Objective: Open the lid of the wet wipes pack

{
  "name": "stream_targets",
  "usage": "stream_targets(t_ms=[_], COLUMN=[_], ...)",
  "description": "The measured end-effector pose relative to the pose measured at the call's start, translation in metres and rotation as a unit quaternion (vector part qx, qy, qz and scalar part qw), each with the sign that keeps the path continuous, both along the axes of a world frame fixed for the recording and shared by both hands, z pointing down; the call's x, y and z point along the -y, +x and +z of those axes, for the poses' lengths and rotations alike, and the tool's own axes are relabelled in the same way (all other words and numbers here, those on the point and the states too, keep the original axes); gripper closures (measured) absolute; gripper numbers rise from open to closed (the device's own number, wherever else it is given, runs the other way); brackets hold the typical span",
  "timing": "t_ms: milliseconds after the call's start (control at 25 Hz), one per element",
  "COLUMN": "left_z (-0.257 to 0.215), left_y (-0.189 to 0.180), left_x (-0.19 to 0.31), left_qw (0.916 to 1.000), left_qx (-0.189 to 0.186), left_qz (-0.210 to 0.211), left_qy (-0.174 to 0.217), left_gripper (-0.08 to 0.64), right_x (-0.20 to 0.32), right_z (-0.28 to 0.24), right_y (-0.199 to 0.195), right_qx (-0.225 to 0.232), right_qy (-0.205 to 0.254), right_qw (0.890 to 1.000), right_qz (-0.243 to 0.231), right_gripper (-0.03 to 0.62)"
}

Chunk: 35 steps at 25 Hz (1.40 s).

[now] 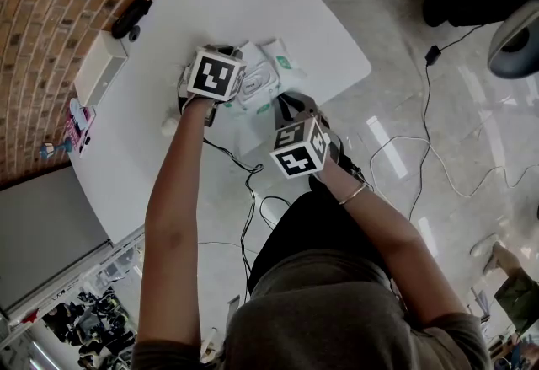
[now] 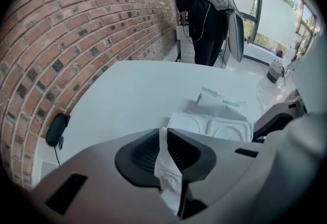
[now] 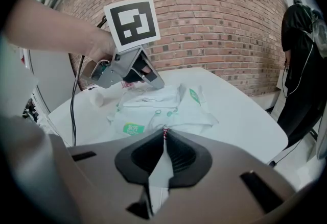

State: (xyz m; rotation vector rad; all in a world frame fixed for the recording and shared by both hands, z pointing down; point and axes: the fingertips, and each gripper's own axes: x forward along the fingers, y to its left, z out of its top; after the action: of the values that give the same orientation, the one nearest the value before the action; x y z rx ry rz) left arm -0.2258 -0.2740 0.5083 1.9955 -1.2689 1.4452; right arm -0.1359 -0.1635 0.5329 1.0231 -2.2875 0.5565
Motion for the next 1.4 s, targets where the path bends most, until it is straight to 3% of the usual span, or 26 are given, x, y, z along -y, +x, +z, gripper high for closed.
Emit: stream_targets(t_ms=[200, 400, 720, 1040, 1400], left_z=[0.001, -0.022, -0.047, -0.057, -0.068], left_y=[-0.002, -0.008, -0.015, -0.025, -0.032], left_x=[0.002, 0.001, -0.019, -0.043, -0.073], left_qw=[0.9995, 0.9958, 0.9854, 0.9753, 0.9564], left_qx=[-0.008, -0.017, -0.072, -0.101, -0.144], left_qz=[-0.021, -0.051, -0.090, -0.126, -0.175], left_qy=[0.020, 0.074, 0.125, 0.151, 0.184], left_gripper=[0.503, 0.500, 0.502, 0.508, 0.511], right_x=[0.000, 0.001, 0.002, 0.000, 0.000], right_z=[0.000, 0.001, -0.007, -0.026, -0.043], right_y=[0.000, 0.001, 0.007, 0.014, 0.017], right_qx=[0.000, 0.001, 0.024, 0.031, 0.040], right_qy=[0.001, 0.001, 0.005, 0.019, 0.031], right_qw=[1.000, 1.000, 1.000, 0.999, 0.999], right_qz=[-0.002, -0.007, 0.002, 0.000, -0.004], right_gripper=[0.565, 0.565, 0.551, 0.543, 0.549])
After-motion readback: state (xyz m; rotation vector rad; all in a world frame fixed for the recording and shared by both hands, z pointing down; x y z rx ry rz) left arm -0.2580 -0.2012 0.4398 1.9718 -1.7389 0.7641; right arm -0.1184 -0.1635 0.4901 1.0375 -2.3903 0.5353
